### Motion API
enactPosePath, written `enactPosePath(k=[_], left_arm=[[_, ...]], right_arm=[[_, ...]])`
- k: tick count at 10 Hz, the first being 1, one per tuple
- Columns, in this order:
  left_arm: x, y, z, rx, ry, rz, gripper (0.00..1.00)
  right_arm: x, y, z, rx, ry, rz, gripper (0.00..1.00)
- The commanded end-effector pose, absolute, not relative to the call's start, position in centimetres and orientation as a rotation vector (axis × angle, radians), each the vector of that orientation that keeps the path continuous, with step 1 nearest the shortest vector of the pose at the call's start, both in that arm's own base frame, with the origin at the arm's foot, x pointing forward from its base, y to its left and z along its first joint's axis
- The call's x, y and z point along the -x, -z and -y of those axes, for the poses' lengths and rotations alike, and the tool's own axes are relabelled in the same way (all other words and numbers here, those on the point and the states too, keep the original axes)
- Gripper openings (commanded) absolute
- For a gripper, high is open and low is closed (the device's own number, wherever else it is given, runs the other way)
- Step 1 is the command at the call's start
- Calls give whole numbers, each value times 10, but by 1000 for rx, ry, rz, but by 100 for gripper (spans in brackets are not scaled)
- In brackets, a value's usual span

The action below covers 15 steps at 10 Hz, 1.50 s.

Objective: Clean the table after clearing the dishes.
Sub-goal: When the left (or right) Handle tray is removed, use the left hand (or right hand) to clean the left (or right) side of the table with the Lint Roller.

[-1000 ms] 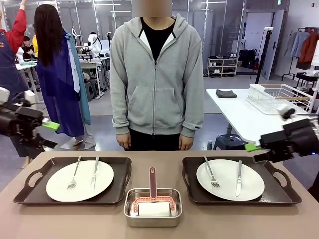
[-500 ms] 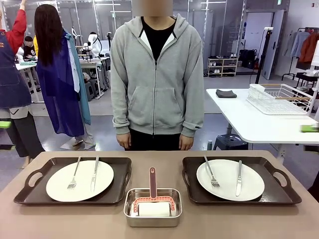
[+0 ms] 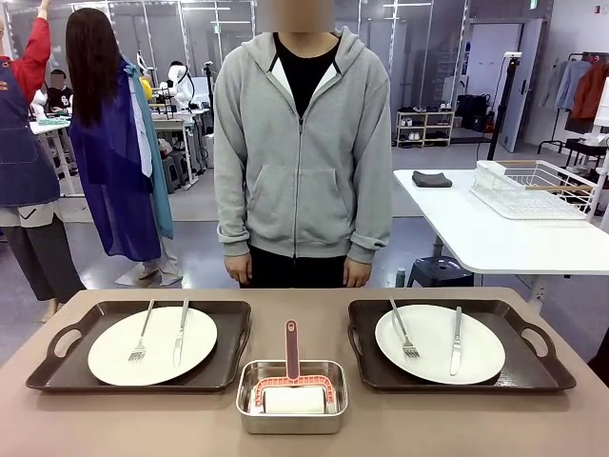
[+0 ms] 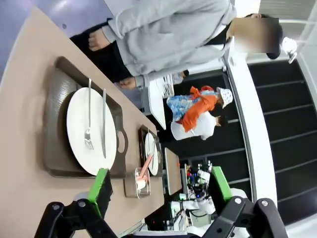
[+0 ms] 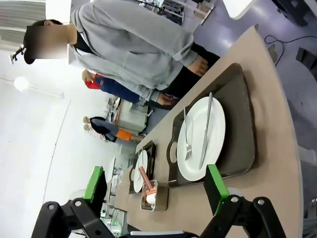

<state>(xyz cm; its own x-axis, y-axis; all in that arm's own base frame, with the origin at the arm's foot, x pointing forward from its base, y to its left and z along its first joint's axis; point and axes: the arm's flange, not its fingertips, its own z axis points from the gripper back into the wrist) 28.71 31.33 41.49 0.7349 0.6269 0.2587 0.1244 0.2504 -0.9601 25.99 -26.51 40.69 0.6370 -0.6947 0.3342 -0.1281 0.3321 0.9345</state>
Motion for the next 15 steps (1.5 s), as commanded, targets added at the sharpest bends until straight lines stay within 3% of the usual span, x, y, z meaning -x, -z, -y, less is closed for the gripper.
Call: enactPosePath(k=[1,3,4,15], left_arm=[[-284,-411,-323,1297,-463,746,100],[-297,-411,-318,1281,-457,727,100],[-277,-410,-325,1288,-435,726,100],[-277,-410,-325,1288,-435,726,100]], right_arm=[[-238,-403,239,-1183,429,891,100],[-244,-402,236,-1148,442,893,100],[-252,-409,272,-1188,451,861,100],[-252,-409,272,-1188,451,861,100]])
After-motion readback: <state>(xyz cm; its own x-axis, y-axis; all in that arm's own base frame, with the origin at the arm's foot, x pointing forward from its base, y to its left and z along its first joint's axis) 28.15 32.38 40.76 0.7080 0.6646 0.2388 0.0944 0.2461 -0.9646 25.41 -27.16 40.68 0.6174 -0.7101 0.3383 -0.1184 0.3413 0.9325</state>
